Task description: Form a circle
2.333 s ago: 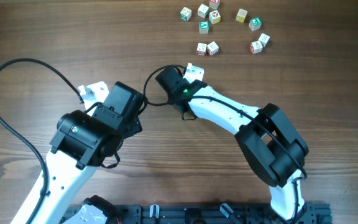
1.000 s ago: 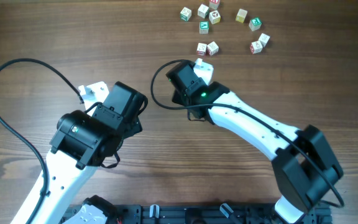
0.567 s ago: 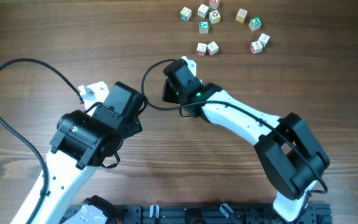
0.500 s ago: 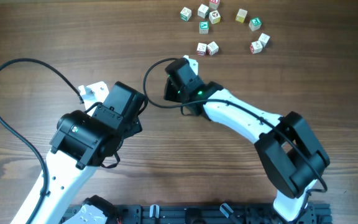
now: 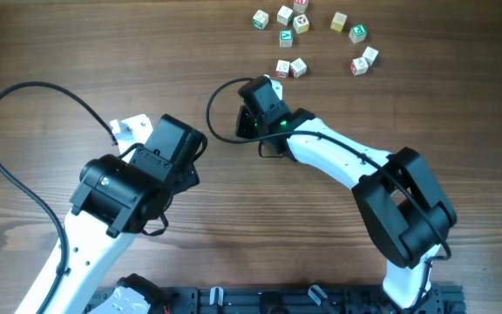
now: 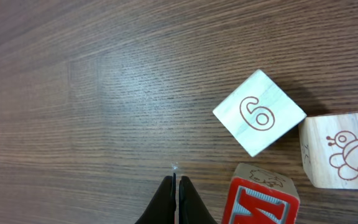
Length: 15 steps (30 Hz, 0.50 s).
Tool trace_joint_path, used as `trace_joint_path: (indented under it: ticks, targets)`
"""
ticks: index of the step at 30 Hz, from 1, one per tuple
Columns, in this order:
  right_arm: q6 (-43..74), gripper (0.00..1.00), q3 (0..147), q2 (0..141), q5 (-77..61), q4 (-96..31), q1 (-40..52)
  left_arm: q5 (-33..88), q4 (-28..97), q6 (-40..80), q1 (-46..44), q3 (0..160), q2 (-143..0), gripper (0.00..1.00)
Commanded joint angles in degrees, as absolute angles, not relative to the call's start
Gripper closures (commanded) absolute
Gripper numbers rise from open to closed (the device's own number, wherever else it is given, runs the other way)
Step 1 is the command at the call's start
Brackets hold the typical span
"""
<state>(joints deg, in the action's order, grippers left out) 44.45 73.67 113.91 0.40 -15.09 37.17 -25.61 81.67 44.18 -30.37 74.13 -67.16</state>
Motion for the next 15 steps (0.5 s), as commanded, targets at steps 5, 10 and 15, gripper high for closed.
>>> trace_joint_path:
  ticks: [5,10,15]
  targets:
    - [41.32,0.95,75.16,114.98,3.44,-16.97,36.99,-25.76,81.71,43.9,-30.2,73.91,-66.74,0.0]
    - [40.66,0.95,75.16,115.52,3.57,-15.75,36.99,-25.76,81.71,43.9,-30.2,73.91,-66.74,0.0]
    - [40.64,0.95,75.16,115.94,3.16,-15.49,36.99,-25.76,81.71,43.9,-30.2,73.91,-66.74,0.0]
